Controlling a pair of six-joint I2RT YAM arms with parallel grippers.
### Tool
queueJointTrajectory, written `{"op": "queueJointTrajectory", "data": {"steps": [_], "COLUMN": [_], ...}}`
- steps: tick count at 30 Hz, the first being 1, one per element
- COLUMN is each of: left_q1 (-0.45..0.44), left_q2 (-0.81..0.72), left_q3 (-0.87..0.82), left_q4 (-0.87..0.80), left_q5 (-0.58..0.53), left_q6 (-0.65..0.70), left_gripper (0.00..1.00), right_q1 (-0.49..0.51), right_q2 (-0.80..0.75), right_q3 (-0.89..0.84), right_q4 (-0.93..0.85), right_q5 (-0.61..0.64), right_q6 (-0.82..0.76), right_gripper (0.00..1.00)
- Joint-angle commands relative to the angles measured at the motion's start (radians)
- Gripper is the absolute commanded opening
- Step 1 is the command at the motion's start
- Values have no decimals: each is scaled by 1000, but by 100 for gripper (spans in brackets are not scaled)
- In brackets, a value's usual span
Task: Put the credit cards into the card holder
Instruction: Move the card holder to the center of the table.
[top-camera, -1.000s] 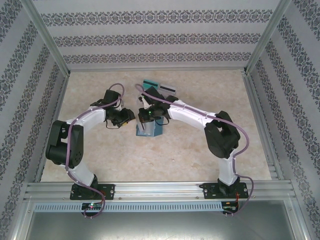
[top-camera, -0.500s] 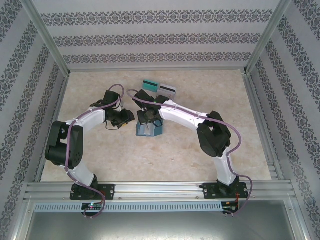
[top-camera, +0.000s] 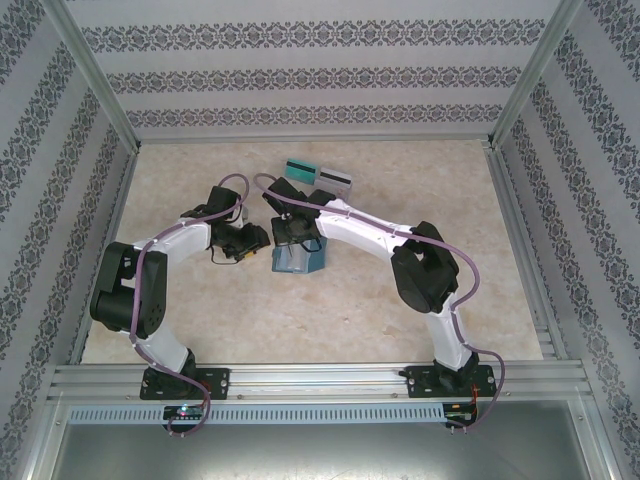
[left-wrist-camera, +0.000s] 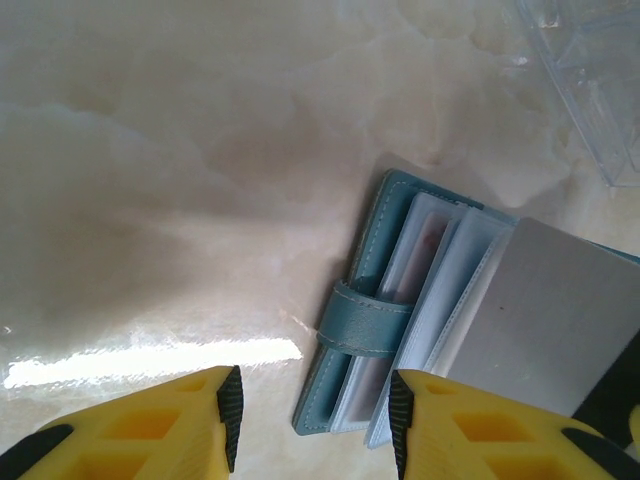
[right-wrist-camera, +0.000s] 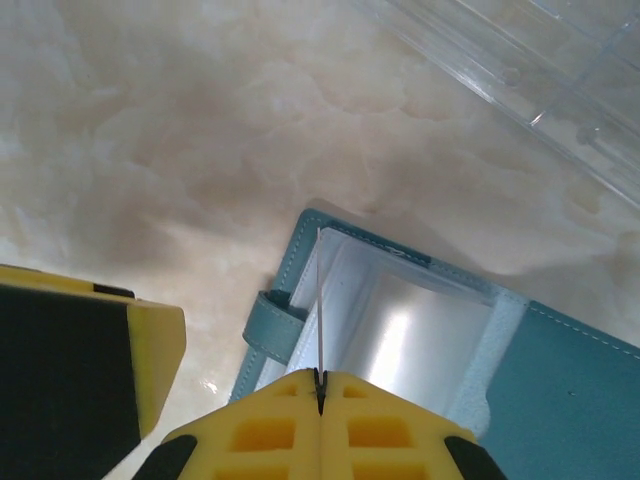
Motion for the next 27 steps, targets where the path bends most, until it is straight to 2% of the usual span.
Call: {"op": "queueJointTrajectory", "data": {"steps": [1, 7, 17, 27], "left_q1": [0, 1, 1, -1], "left_q2": [-28, -19, -21, -16], "left_q3": [-13, -19, -38, -37], "left_q4": [21, 32, 58, 63], "left_q5": [17, 32, 43, 62], "left_q6": [26, 30, 18, 13], "left_gripper": [45, 45, 45, 45], "right_q1": [2, -3, 12, -2], "right_q2": [-15, 20, 7, -81], "right_q3": [-27, -26, -37, -114], "right_q4": [41, 47, -65, -102], "right_q5": [-21, -25, 89, 195], "right_q6": [53, 73, 29, -2], "right_gripper": [0, 0, 0, 0]}}
